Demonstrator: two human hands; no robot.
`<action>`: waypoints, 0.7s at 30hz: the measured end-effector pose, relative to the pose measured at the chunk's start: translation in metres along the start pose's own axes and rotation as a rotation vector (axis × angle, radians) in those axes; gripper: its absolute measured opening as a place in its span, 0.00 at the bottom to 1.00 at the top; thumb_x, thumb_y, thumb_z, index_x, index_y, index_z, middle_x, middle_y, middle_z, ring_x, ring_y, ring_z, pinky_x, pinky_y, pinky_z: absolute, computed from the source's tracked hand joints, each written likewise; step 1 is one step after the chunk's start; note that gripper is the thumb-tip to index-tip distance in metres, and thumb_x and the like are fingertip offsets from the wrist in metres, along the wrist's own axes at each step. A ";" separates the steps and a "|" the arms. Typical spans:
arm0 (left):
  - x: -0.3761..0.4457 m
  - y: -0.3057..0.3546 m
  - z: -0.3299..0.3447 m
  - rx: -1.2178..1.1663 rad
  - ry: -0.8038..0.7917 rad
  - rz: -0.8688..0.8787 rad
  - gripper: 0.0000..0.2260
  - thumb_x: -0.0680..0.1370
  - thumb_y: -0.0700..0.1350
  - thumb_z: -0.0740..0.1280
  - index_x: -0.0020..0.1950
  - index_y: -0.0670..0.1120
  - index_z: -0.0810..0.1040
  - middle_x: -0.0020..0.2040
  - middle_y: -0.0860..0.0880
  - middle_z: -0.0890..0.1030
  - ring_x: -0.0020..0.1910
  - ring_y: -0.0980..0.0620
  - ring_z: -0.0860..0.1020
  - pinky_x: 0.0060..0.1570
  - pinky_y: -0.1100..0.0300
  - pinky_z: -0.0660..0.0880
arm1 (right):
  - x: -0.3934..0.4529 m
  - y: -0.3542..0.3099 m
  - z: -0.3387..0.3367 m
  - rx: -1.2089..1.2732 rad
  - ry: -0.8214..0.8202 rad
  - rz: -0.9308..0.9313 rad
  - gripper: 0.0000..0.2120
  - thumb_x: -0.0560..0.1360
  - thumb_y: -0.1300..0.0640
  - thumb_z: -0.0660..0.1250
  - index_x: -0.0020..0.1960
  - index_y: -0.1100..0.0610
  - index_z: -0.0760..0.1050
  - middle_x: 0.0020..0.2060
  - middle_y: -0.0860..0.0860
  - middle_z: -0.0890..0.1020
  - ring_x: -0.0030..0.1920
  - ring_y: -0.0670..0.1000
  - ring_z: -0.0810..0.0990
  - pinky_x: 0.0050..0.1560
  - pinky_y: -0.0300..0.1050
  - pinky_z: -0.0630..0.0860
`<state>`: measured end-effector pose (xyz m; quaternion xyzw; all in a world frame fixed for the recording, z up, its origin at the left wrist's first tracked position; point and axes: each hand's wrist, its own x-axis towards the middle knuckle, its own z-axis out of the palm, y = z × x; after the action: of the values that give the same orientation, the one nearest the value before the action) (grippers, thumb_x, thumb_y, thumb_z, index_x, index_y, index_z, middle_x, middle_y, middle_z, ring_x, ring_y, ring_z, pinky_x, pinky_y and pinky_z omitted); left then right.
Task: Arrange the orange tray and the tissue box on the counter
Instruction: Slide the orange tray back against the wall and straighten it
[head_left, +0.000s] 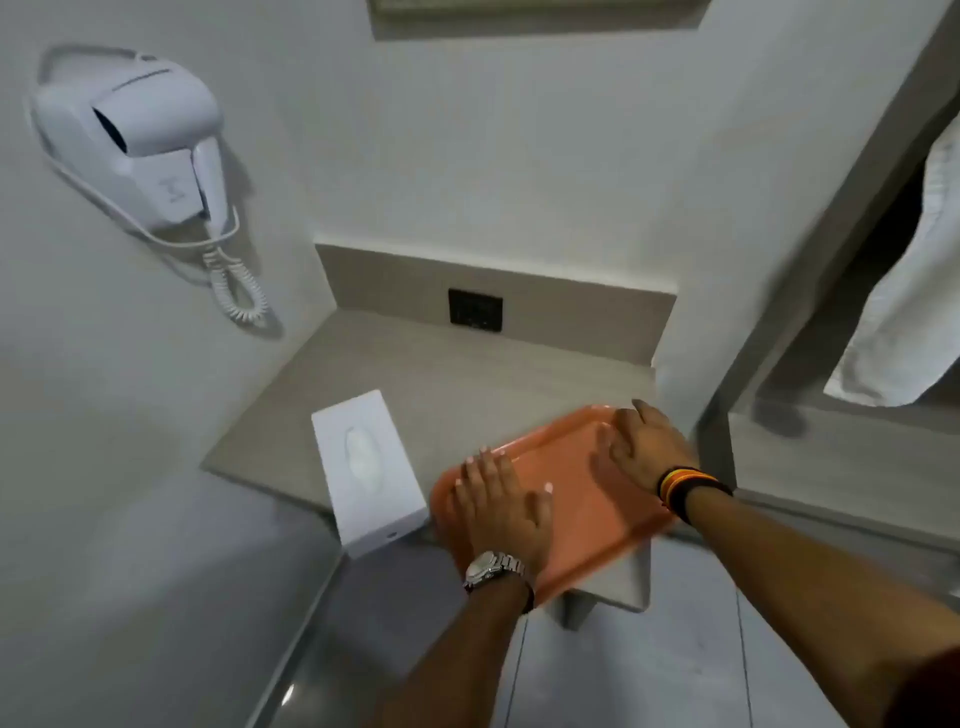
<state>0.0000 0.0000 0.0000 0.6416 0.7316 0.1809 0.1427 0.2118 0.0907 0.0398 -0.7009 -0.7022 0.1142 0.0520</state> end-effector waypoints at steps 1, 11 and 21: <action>-0.008 -0.002 0.002 0.026 -0.034 -0.042 0.36 0.80 0.63 0.53 0.83 0.42 0.54 0.83 0.41 0.54 0.83 0.40 0.49 0.80 0.39 0.45 | -0.003 0.005 0.005 0.002 -0.040 0.034 0.27 0.79 0.47 0.61 0.75 0.56 0.65 0.79 0.59 0.62 0.77 0.60 0.62 0.74 0.58 0.65; -0.054 -0.022 0.028 -0.065 -0.140 -0.399 0.41 0.81 0.65 0.50 0.82 0.42 0.37 0.83 0.39 0.39 0.82 0.39 0.40 0.79 0.40 0.40 | -0.010 0.037 0.032 0.123 -0.170 0.260 0.33 0.75 0.44 0.67 0.75 0.57 0.64 0.77 0.61 0.63 0.76 0.64 0.63 0.73 0.63 0.65; -0.049 -0.015 0.024 -0.132 -0.171 -0.532 0.37 0.83 0.59 0.56 0.82 0.41 0.45 0.83 0.38 0.43 0.81 0.35 0.49 0.76 0.39 0.62 | -0.006 0.047 0.034 0.423 -0.140 0.355 0.26 0.76 0.49 0.65 0.69 0.61 0.69 0.64 0.62 0.75 0.61 0.64 0.77 0.61 0.61 0.76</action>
<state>0.0037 -0.0482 -0.0294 0.4293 0.8462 0.1298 0.2878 0.2493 0.0811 -0.0040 -0.7769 -0.5307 0.3137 0.1277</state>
